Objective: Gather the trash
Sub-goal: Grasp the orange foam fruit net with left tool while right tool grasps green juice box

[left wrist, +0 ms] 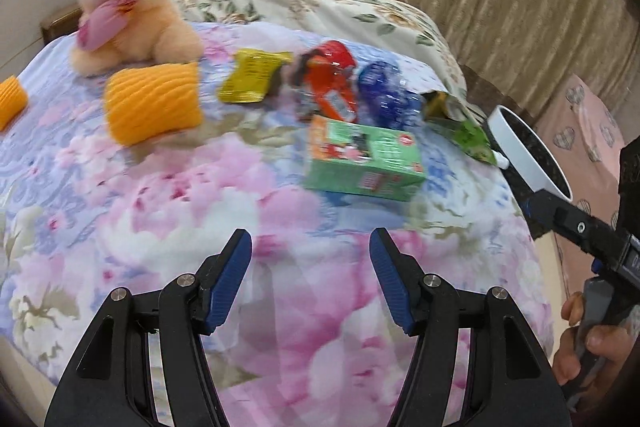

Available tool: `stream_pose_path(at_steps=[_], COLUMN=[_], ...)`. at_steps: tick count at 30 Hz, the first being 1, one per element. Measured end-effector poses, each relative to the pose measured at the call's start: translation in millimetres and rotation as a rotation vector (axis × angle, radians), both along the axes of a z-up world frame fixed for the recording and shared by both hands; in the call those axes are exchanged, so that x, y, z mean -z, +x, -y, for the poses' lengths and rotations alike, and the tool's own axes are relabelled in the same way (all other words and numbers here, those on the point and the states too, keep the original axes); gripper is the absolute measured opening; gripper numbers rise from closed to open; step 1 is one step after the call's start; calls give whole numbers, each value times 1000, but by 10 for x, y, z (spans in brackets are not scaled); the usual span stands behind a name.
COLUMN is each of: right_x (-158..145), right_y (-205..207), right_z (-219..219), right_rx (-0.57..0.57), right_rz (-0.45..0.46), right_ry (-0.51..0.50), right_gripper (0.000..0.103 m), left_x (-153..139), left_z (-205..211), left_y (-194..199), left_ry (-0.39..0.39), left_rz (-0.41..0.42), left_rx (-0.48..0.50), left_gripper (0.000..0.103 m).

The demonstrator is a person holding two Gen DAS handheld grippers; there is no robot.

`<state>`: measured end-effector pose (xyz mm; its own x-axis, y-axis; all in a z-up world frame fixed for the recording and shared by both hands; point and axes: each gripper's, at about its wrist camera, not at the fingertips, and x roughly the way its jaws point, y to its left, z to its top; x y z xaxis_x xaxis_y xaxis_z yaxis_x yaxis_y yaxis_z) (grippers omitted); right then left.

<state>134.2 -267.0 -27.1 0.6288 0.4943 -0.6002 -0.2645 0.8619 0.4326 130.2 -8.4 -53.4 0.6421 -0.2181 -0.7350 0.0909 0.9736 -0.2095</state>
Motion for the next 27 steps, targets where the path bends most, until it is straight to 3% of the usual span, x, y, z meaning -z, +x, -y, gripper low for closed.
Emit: stream_pose_path(at_steps=[12,27], right_x=[90,164], right_y=[257,626], right_z=[-476,-870], right_rx=[-126,-294], right_rz=[-17,15], right_ry=[-45,-187], right_gripper=[96,96], left_x=[6,28], left_z=[-483,-867], left_y=[72,447], left_ry=[-2,-11], left_rz=[-4,-35], left_rx=[-93,-119], left_gripper=[62,66])
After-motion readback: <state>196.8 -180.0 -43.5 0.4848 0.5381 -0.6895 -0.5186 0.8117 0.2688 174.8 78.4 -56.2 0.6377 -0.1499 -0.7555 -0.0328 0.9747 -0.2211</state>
